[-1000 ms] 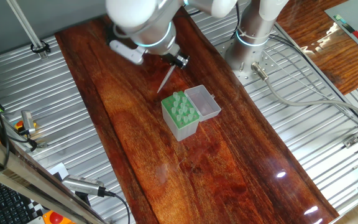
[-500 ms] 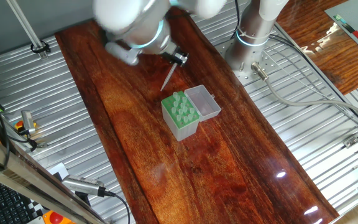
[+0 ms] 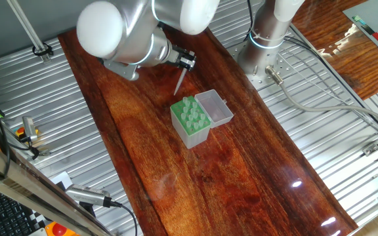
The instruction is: Insert a large pipette tip into the holder for large pipette tips
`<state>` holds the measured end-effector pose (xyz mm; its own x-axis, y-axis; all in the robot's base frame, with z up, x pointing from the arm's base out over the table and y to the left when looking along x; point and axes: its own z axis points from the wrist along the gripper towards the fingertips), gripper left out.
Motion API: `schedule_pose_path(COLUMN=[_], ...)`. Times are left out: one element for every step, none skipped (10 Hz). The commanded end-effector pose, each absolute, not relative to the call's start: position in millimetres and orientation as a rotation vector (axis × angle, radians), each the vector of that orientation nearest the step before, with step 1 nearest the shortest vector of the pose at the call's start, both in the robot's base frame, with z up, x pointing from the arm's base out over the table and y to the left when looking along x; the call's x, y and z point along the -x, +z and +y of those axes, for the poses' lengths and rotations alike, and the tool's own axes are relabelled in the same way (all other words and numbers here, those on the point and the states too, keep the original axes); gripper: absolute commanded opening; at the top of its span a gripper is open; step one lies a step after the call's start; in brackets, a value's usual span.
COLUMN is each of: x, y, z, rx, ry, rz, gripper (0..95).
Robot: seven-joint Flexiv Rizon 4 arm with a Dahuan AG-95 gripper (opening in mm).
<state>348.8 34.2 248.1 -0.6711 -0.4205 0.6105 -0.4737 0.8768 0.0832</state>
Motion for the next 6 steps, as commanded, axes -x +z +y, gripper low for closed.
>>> schedule_pose_path(x=[-348.4, -348.4, -348.4, -348.4, -348.4, -348.4], y=[247.3, 247.3, 247.3, 247.3, 247.3, 247.3], z=[33.5, 33.5, 33.5, 33.5, 33.5, 33.5], rx=[-0.613, -0.596, -0.596, -0.605, -0.591, -0.579], ry=[0.141, 0.150, 0.147, 0.129, 0.135, 0.137], rz=[-2.430, -2.440, -2.441, -2.438, -2.432, -2.429], gripper=[0.0, 0.0, 0.0, 0.0, 0.0, 0.0])
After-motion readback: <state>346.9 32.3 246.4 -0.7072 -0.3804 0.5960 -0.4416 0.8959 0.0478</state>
